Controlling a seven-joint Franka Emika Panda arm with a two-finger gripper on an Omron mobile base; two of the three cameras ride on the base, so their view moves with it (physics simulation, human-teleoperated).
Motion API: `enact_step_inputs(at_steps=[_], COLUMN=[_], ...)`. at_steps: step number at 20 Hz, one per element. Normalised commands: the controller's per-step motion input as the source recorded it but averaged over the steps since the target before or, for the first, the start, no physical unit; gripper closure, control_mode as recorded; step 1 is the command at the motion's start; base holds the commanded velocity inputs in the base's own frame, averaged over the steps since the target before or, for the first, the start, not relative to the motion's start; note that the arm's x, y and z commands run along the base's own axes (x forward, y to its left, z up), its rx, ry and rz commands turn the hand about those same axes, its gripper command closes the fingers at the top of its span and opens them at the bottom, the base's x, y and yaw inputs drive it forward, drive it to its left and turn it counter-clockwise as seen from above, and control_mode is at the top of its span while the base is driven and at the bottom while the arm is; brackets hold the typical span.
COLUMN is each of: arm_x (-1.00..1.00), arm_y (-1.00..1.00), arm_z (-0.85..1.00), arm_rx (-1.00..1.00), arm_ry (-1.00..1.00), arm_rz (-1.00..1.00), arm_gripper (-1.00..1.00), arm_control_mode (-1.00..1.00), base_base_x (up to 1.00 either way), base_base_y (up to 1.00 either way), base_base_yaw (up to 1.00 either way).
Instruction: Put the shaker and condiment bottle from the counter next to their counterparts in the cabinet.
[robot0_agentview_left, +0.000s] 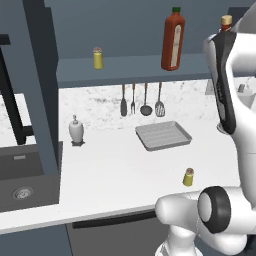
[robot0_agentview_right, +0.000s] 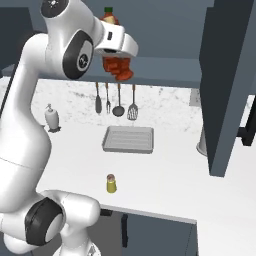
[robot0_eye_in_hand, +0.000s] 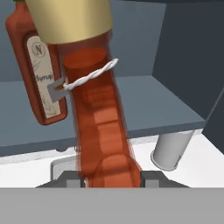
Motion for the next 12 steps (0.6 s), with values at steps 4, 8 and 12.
enact_step_inputs(at_steps=[4,8,12], arm_x=[0.17,0.22,0.14], arm_y=[0.00,0.00,0.00], arm_z=[-0.09,0.00,0.00], arm_rx=[0.00,0.01,0.01], arm_ry=[0.00,-0.01,-0.03], arm_rz=[0.00,0.00,0.00], arm_gripper=[1.00,1.00,1.00], arm_control_mode=[-1.00,-1.00,-1.00], base_base_x=[0.00,0.00,0.00], base_base_y=[0.00,0.00,0.00], base_base_yaw=[0.00,0.00,0.00])
